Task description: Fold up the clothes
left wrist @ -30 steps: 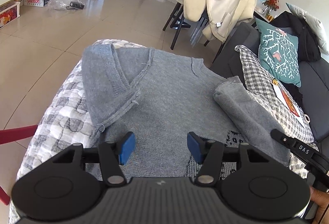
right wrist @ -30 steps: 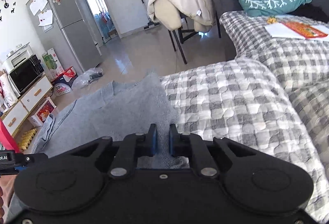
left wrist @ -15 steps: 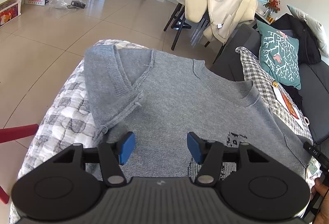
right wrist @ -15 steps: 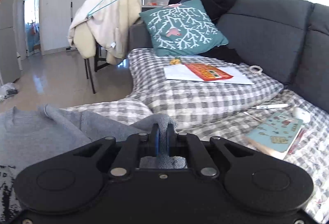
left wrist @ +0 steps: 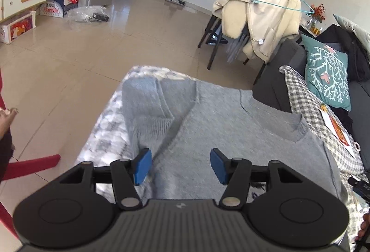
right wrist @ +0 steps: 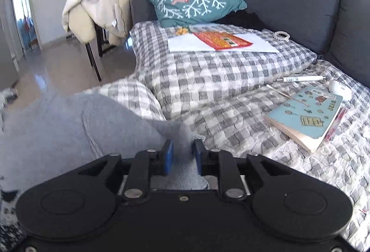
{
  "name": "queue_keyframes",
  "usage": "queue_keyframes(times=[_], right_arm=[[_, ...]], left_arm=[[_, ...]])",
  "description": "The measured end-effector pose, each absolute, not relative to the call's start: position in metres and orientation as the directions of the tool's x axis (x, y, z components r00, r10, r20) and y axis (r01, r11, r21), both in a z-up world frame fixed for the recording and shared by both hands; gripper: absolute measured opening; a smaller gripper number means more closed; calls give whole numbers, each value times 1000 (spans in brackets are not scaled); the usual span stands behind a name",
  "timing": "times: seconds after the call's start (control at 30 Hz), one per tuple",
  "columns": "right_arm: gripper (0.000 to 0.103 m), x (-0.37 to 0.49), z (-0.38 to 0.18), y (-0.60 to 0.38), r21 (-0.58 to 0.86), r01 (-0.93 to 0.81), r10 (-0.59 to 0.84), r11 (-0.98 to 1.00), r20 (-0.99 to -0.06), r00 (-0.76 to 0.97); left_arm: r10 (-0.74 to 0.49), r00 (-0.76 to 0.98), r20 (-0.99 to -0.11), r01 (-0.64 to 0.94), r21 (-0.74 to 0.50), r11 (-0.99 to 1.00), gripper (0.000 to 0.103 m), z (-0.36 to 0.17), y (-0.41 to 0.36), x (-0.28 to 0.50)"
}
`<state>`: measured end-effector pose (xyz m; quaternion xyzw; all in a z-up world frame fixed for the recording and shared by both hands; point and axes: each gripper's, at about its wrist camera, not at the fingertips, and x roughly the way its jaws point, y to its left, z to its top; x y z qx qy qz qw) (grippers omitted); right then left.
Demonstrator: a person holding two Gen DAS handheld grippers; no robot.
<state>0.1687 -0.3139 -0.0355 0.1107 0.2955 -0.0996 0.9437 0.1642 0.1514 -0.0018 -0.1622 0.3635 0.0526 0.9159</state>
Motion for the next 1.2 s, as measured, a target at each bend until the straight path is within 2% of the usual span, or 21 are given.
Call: queue_keyframes(times=[0.07, 0.17, 0.27, 0.4, 0.47, 0.5, 0.53, 0.57, 0.63, 0.67, 0.77, 0.8, 0.87, 0.97, 1.03, 1.07, 1.1, 1.13, 1.17, 1.2], right_arm=[[56, 181, -31, -326, 193, 206, -57, 959, -581, 812], [55, 196, -35, -346, 203, 244, -79, 948, -594, 800], [55, 208, -51, -361, 249, 220, -17, 943, -624, 781], [54, 220, -83, -365, 380, 125, 153, 917, -622, 768], [40, 220, -94, -368, 449, 97, 214, 888, -591, 778], [19, 219, -96, -372, 493, 74, 256, 867, -566, 783], [9, 217, -97, -377, 537, 59, 291, 841, -543, 788], [8, 216, -95, -380, 546, 62, 291, 835, -535, 793], [7, 209, -85, -385, 520, 68, 244, 852, -508, 826], [6, 206, -80, -387, 502, 73, 219, 862, -497, 840], [6, 195, -58, -389, 407, 108, 102, 907, -461, 881], [6, 193, -52, -387, 353, 136, 45, 926, -460, 887], [6, 192, -47, -382, 289, 166, -16, 943, -459, 888], [7, 202, -53, -374, 248, 192, -35, 950, -524, 851], [18, 205, -61, -374, 251, 191, -24, 949, -547, 837], [22, 204, -62, -374, 245, 199, -32, 949, -553, 833], [31, 203, -61, -377, 250, 216, -44, 944, -553, 832], [38, 201, -59, -380, 255, 233, -56, 939, -552, 832], [40, 198, -56, -385, 277, 237, -47, 931, -553, 832], [42, 195, -52, -390, 299, 239, -37, 924, -553, 833]], left_arm=[[6, 716, -698, -218, -215, 952, 57, -6, 163, 180], [41, 690, -722, -259, -194, 946, 58, -19, 183, 200], [22, 710, -703, -249, -222, 943, 61, -22, 193, 213], [18, 732, -682, -234, -226, 946, 61, -23, 200, 230], [3, 742, -670, -226, -247, 942, 61, -24, 203, 235], [-7, 747, -665, -223, -260, 940, 61, -25, 204, 237], [-6, 749, -663, -221, -258, 941, 61, -25, 204, 240], [-5, 750, -661, -219, -255, 942, 57, -26, 203, 242], [8, 755, -656, -223, -246, 943, 28, -25, 200, 243], [19, 759, -651, -232, -242, 942, 6, -25, 199, 243], [146, 769, -623, -329, -189, 925, 4, -19, 197, 240], [178, 769, -614, -349, -171, 921, 4, -17, 196, 239], [180, 737, -652, -359, -151, 921, 4, -19, 198, 245], [180, 704, -687, -357, -124, 926, 5, -27, 198, 252], [181, 701, -689, -359, -121, 926, 9, -26, 199, 252], [173, 702, -691, -353, -127, 927, 14, -23, 199, 250], [164, 702, -693, -348, -133, 928, 29, -20, 199, 247], [154, 702, -695, -342, -139, 929, 37, -17, 200, 245], [145, 703, -696, -337, -145, 930, 47, -14, 200, 243], [147, 704, -694, -328, -135, 935, 51, -8, 198, 239]])
